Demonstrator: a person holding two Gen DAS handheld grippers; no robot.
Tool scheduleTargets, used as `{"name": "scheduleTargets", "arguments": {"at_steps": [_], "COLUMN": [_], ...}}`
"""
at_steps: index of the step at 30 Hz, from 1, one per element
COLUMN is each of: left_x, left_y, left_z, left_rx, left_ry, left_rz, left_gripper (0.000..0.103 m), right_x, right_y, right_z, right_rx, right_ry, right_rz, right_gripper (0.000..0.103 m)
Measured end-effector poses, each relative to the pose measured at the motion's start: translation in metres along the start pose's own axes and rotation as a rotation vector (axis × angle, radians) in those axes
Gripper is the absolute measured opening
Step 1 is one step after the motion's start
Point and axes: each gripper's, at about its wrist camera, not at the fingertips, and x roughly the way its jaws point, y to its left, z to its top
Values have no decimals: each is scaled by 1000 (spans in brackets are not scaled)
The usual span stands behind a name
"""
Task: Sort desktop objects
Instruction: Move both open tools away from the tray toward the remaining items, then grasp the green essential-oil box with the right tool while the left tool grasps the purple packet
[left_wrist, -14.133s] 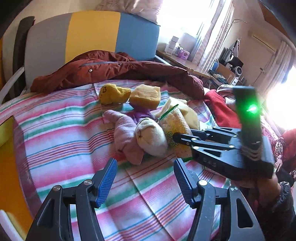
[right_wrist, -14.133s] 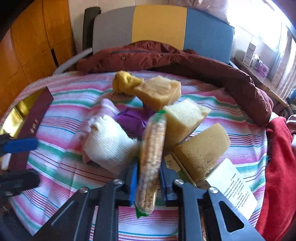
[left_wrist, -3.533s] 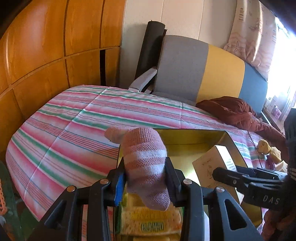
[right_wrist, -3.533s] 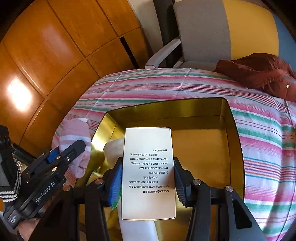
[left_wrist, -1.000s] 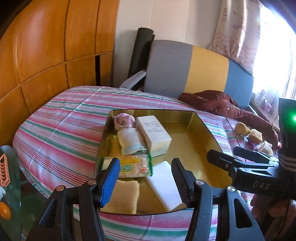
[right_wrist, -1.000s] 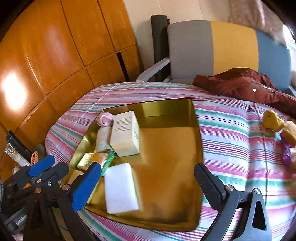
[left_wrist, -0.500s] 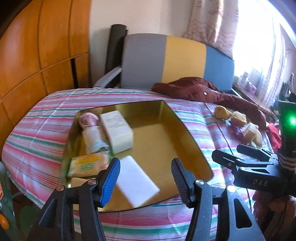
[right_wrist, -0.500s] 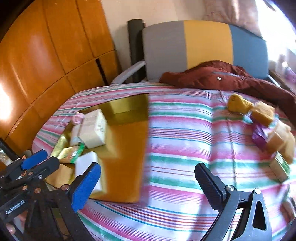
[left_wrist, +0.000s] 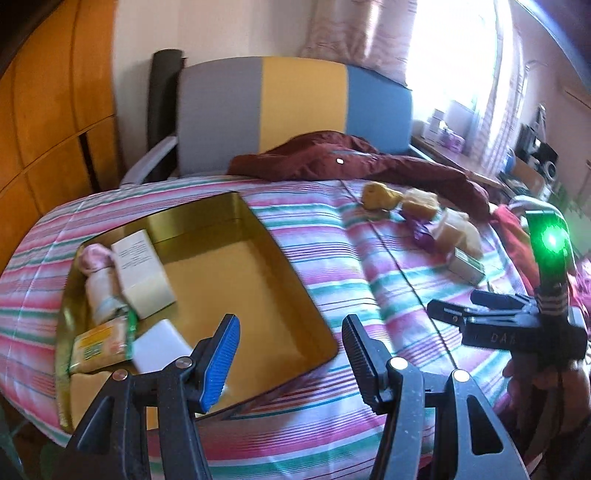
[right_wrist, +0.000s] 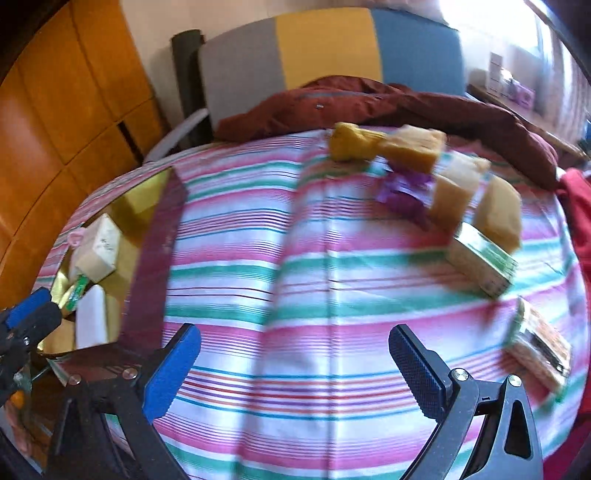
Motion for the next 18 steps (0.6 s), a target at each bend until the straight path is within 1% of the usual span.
{"name": "scheduleTargets", "arguments": {"at_steps": [5, 10, 15, 18], "left_x": [6, 17, 26, 31], "left_y": [-22, -39, -55, -62], "left_z": [5, 8, 9, 9], "left_rx": [49, 81, 115, 130], "left_ry": [11, 34, 49, 58], "left_rz": [-38, -66, -83, -93], "left_gripper": [58, 58, 58, 58], "right_x": [-5, -16, -26, -26], "right_y": [-39, -76, -105, -128], "right_z": [3, 11, 24, 33], "right_rx": [79, 144, 149, 165], "right_ry": [19, 21, 20, 20], "right_rz": [-16, -11, -7, -31], "right_gripper": [102, 102, 102, 102]}}
